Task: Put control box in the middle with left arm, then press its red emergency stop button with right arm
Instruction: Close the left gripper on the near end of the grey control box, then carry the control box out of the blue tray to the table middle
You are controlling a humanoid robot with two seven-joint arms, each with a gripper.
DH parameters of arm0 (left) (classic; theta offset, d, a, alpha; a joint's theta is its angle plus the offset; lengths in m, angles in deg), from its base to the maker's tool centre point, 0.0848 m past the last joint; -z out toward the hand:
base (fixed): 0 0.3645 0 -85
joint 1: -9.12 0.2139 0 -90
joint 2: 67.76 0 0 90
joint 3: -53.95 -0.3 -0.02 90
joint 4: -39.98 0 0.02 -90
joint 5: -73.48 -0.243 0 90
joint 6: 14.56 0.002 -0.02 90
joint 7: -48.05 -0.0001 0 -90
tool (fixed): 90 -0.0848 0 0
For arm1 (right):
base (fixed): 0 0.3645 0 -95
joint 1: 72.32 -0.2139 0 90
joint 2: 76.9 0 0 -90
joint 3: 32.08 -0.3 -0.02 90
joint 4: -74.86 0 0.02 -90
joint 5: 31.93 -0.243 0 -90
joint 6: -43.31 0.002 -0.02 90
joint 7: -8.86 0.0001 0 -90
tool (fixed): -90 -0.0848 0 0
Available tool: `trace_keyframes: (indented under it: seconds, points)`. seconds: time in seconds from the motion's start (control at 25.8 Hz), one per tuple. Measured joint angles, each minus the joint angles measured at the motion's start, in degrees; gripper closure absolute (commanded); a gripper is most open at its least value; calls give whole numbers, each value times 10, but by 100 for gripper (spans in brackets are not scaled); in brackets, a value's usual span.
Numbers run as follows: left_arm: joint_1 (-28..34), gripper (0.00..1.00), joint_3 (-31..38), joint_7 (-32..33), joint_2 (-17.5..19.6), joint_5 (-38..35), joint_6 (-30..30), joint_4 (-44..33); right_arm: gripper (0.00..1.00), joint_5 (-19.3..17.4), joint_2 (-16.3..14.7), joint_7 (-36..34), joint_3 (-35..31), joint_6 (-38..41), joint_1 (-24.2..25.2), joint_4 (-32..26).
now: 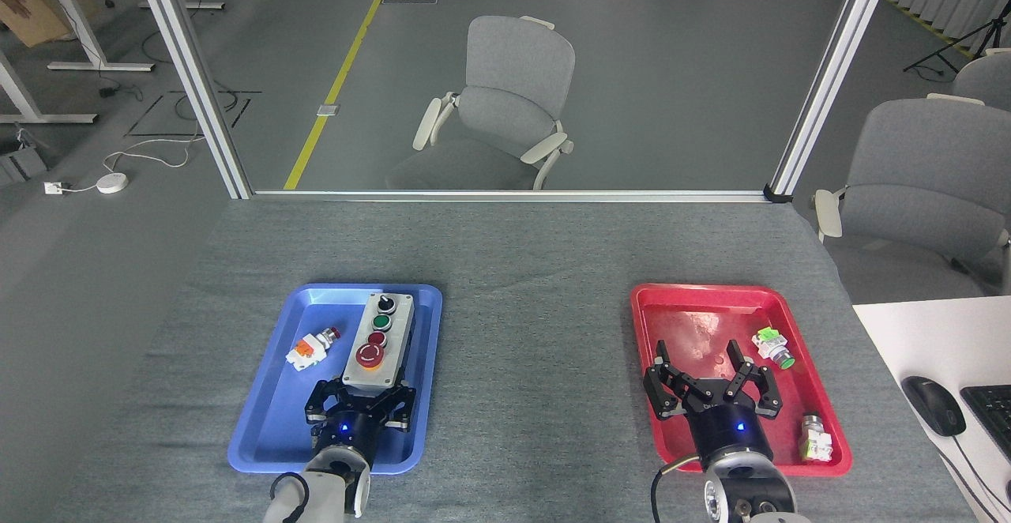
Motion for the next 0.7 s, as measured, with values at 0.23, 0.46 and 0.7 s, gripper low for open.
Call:
trace_keyframes:
  seconds: [0.23, 0.46, 0.7]
  points:
    - [6, 100, 4, -4, 7, 5, -31, -31, 2, 0, 1, 0, 0, 0, 0, 0]
    - [65, 100, 19, -12, 47, 71, -40, -184, 2, 0, 2, 0, 0, 0, 0, 0]
    - [131, 100, -18, -14, 39, 98, -38, -305, 2, 0, 2, 0, 0, 0, 0, 1]
